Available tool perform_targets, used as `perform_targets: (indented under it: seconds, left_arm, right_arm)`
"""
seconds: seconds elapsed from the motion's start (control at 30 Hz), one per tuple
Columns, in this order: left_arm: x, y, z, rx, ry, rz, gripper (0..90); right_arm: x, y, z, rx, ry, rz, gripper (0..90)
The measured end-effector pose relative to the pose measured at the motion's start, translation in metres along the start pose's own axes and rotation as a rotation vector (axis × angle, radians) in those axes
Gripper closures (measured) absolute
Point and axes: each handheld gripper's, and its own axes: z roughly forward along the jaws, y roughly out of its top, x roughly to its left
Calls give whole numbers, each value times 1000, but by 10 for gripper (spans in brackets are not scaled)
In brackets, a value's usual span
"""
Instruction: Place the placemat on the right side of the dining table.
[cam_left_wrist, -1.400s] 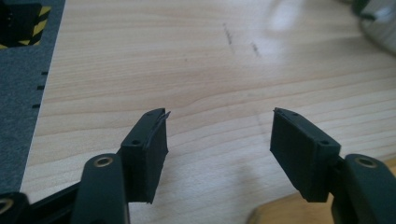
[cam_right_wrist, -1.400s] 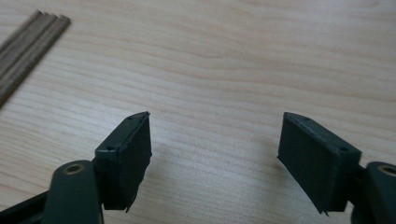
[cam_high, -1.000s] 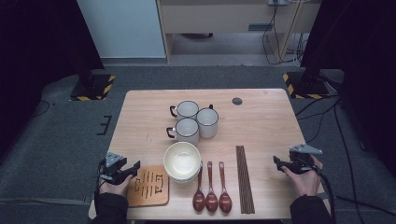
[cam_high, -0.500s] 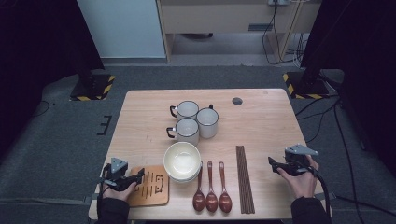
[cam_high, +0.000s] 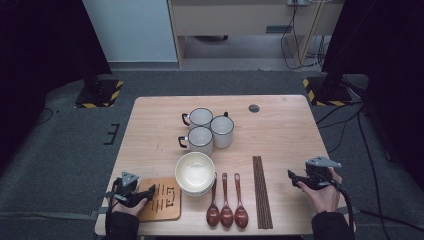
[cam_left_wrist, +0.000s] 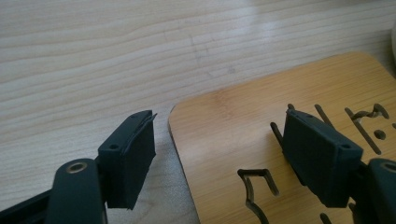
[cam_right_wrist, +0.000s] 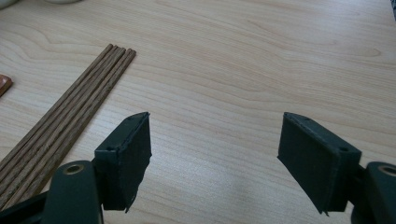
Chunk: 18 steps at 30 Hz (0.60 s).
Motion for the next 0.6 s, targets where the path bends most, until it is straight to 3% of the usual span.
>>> perform_targets:
  seconds: [0.2, 0.6]
  left_arm:
    - [2, 0, 0, -5, -41, -14, 336]
    - [9, 0, -1, 1, -33, -16, 343]
  right_arm:
    - [-1, -1, 1, 6, -1, 1, 257]
    - [-3, -3, 3, 20, -8, -3, 255]
